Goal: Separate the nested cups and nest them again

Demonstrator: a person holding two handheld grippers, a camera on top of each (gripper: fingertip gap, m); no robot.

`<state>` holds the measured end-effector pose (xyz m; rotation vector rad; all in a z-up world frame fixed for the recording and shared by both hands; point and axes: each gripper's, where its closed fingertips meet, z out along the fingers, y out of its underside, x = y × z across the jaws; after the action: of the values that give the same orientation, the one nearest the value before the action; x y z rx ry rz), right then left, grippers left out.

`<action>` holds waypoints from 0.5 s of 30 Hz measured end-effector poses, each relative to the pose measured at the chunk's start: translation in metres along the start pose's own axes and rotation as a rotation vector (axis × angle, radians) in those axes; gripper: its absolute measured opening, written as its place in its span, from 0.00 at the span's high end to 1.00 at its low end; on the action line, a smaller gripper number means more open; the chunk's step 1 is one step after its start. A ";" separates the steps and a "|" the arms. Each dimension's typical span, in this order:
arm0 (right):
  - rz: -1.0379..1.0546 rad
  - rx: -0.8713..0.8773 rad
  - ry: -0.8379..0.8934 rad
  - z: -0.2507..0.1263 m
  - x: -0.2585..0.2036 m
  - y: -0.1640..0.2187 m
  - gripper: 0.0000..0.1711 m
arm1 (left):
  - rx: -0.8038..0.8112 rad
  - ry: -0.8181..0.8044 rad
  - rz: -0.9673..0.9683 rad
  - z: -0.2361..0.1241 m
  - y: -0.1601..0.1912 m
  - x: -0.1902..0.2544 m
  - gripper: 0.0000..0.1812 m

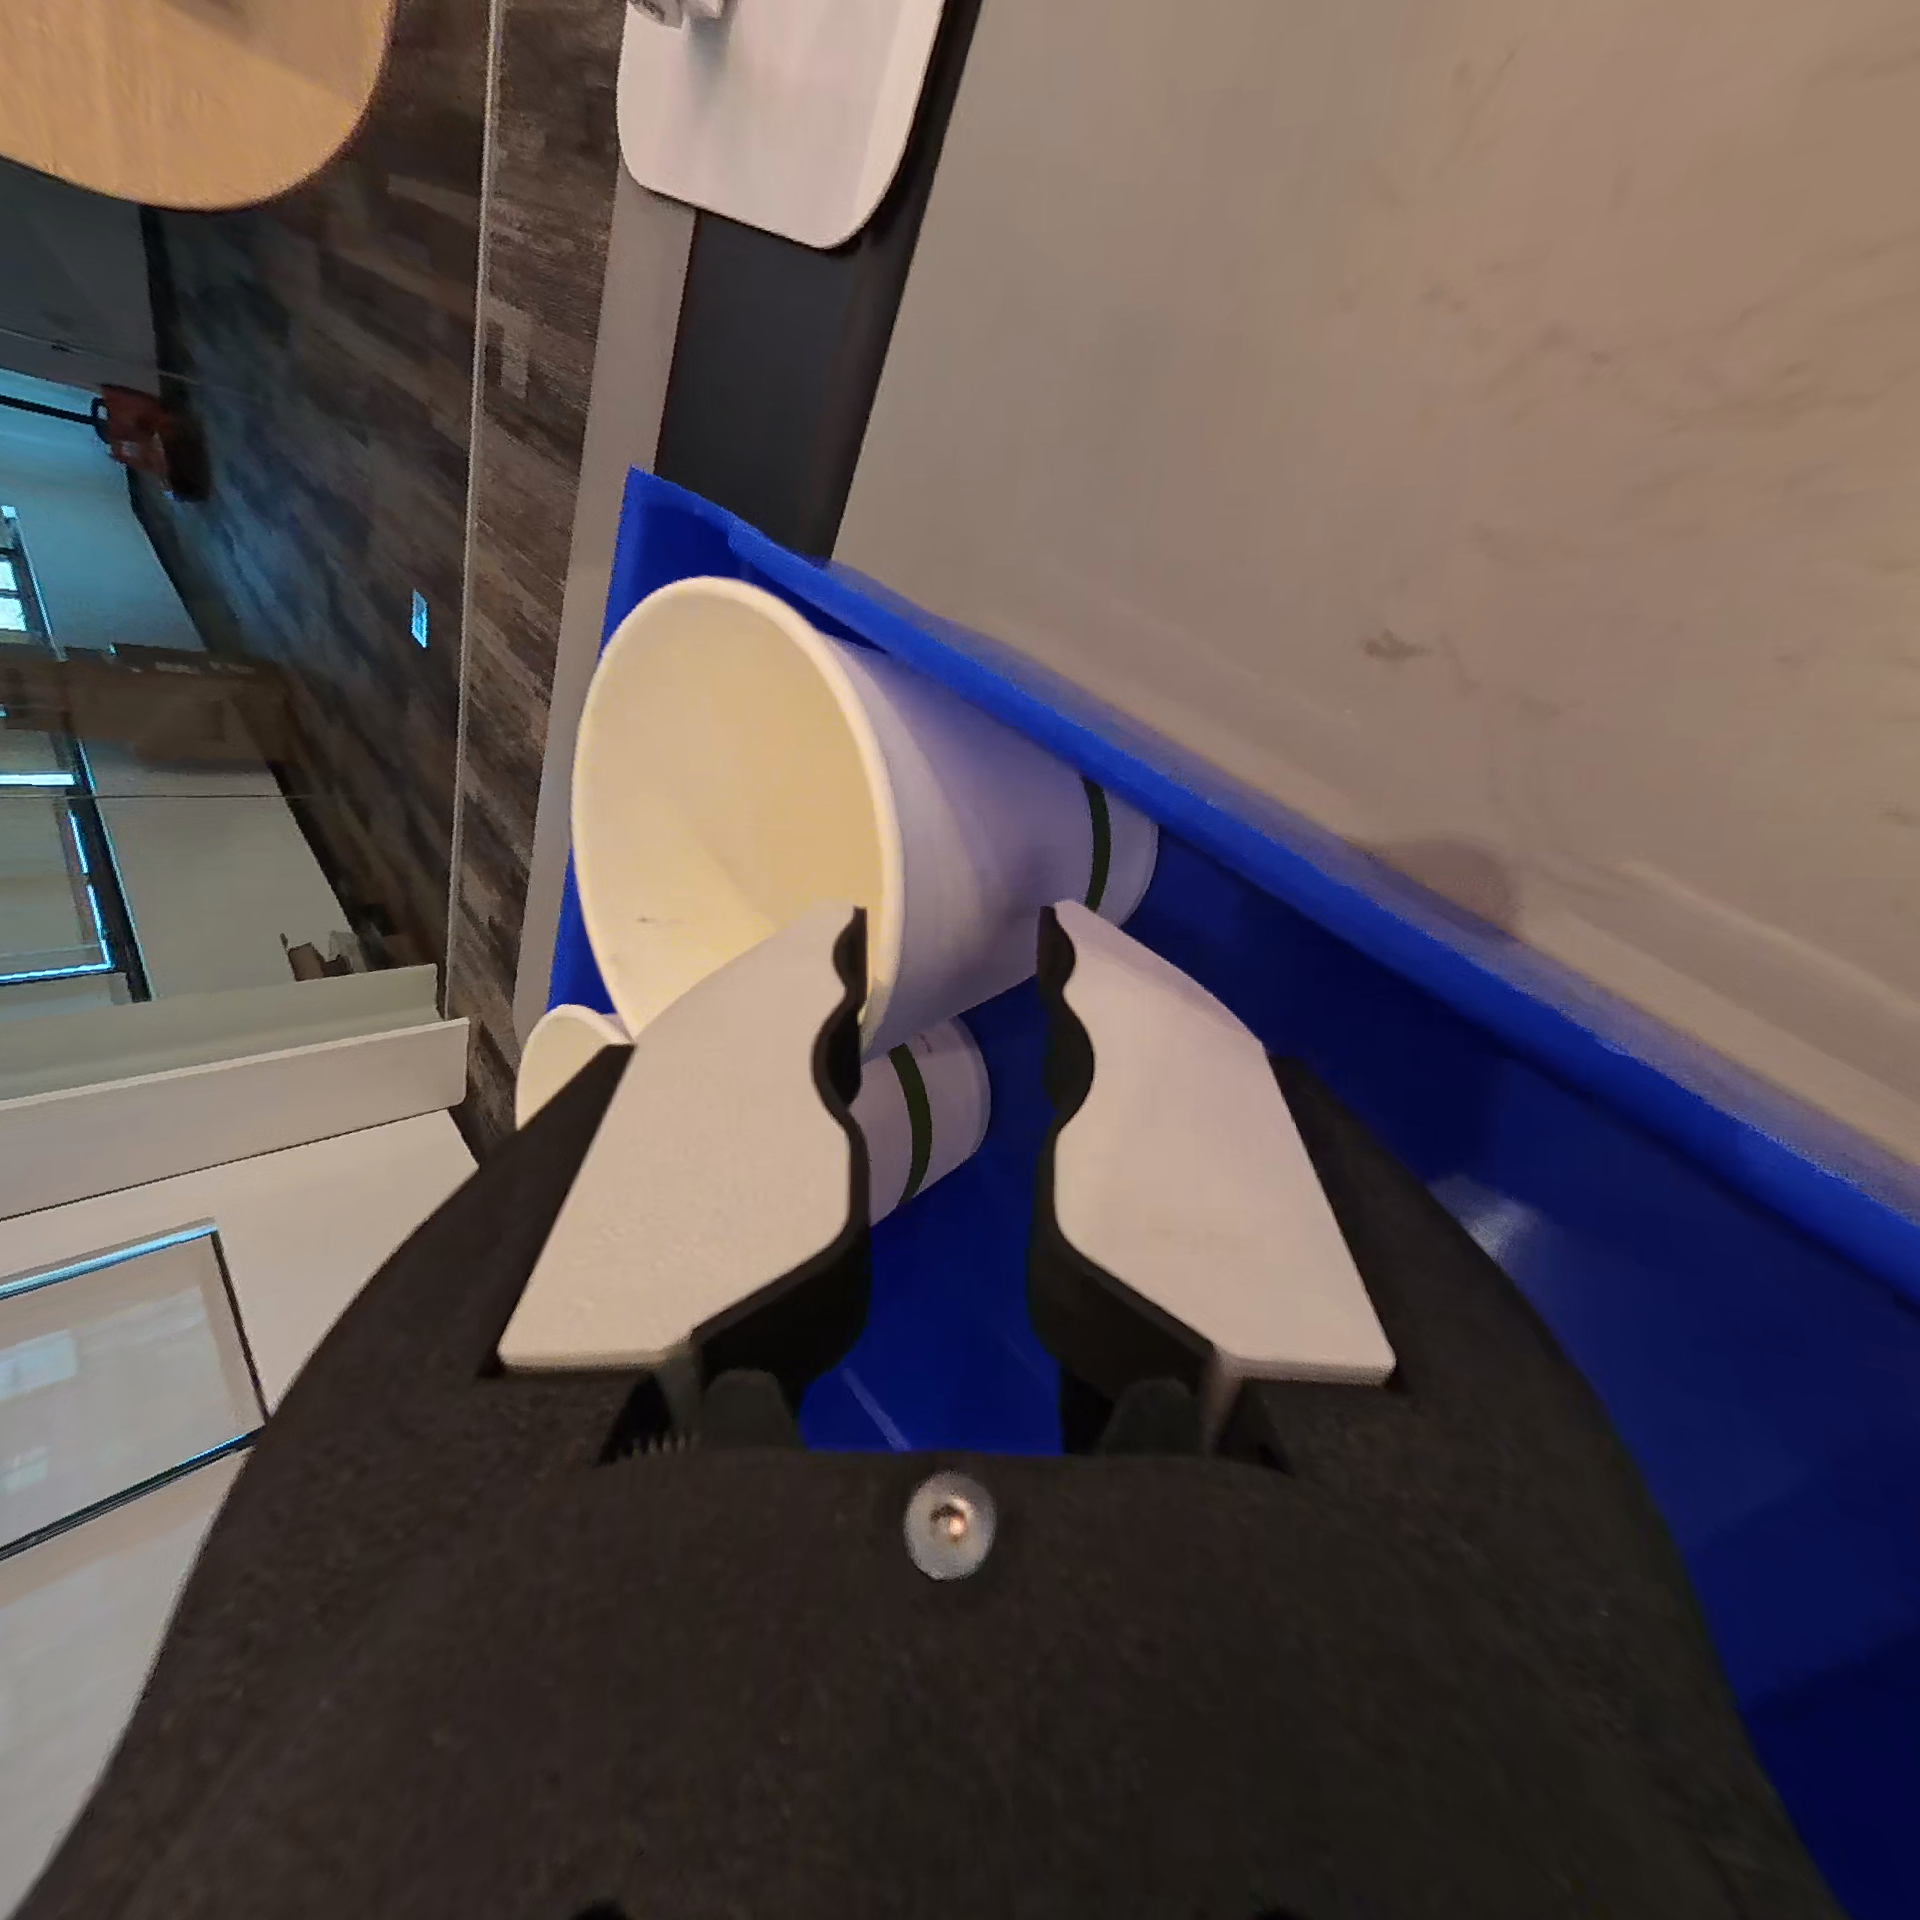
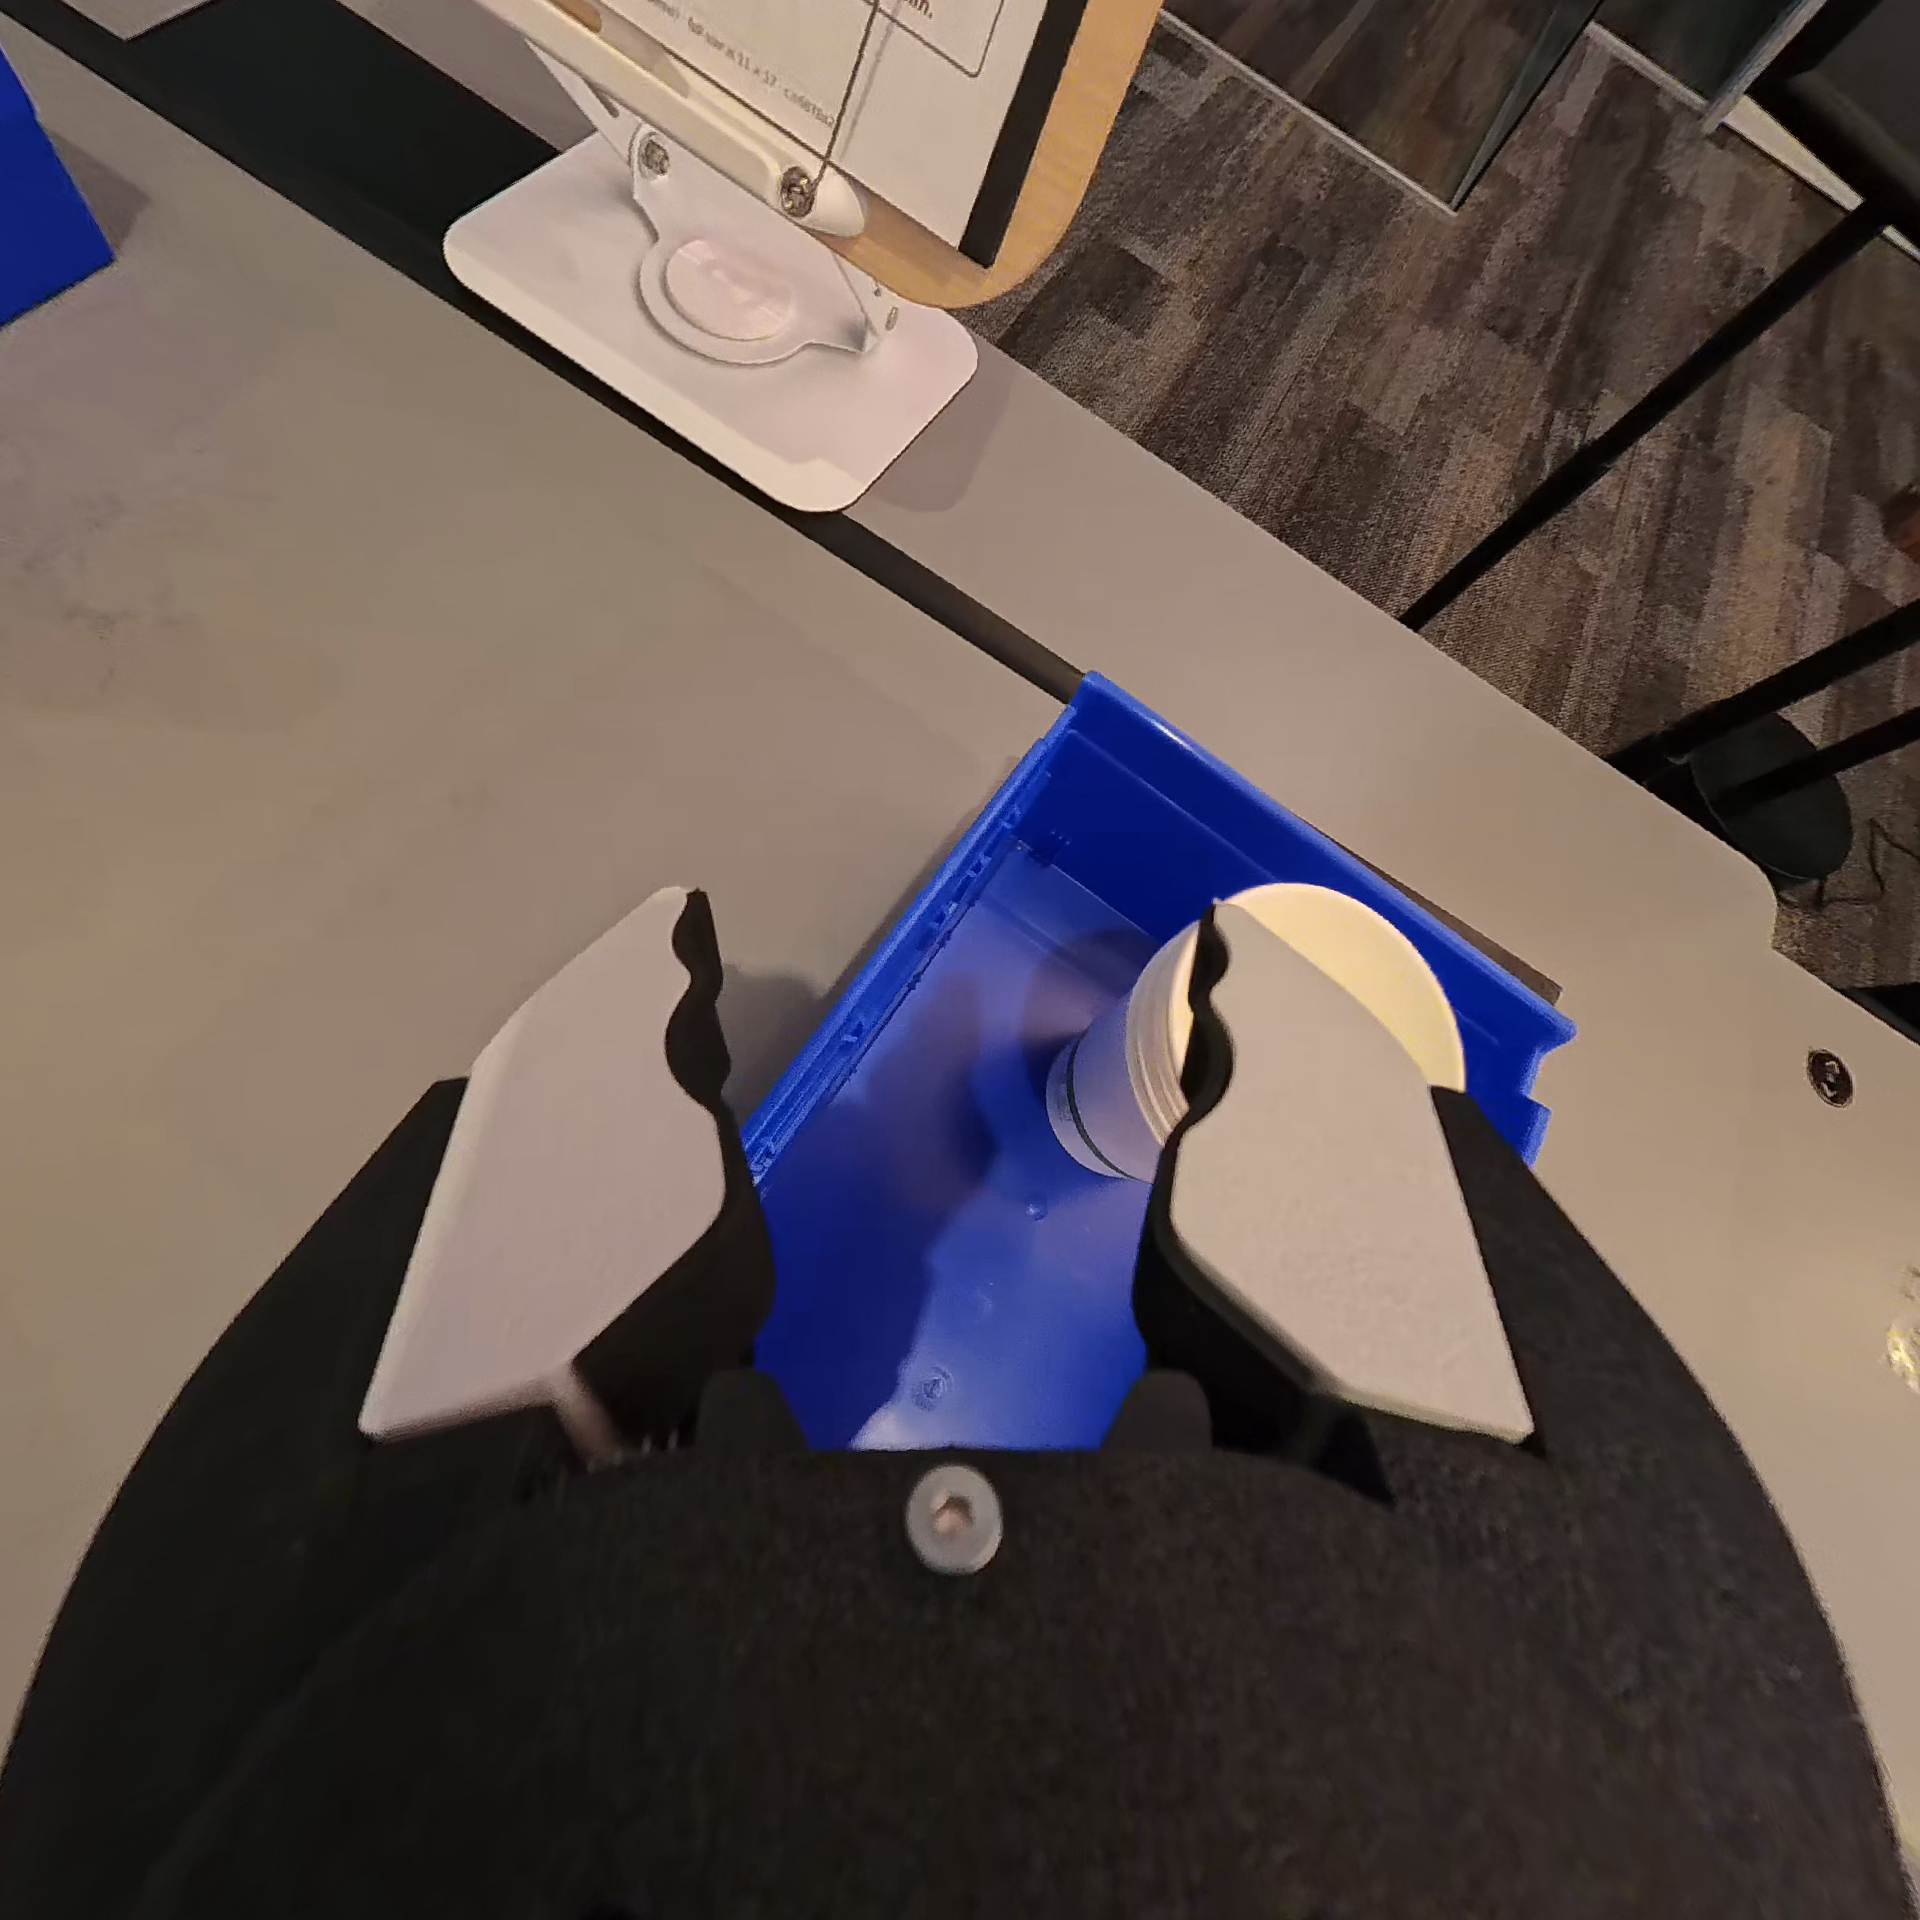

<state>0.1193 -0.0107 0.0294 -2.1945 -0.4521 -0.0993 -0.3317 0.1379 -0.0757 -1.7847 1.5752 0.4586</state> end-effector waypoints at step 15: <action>-0.004 -0.017 -0.009 0.004 -0.002 0.002 0.49 | -0.056 -0.016 0.064 -0.047 -0.006 0.000 1.00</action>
<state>0.1176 -0.0091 0.0249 -2.2114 -0.4621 -0.0961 -0.3349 0.1053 -0.0422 -1.7717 1.6267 0.5519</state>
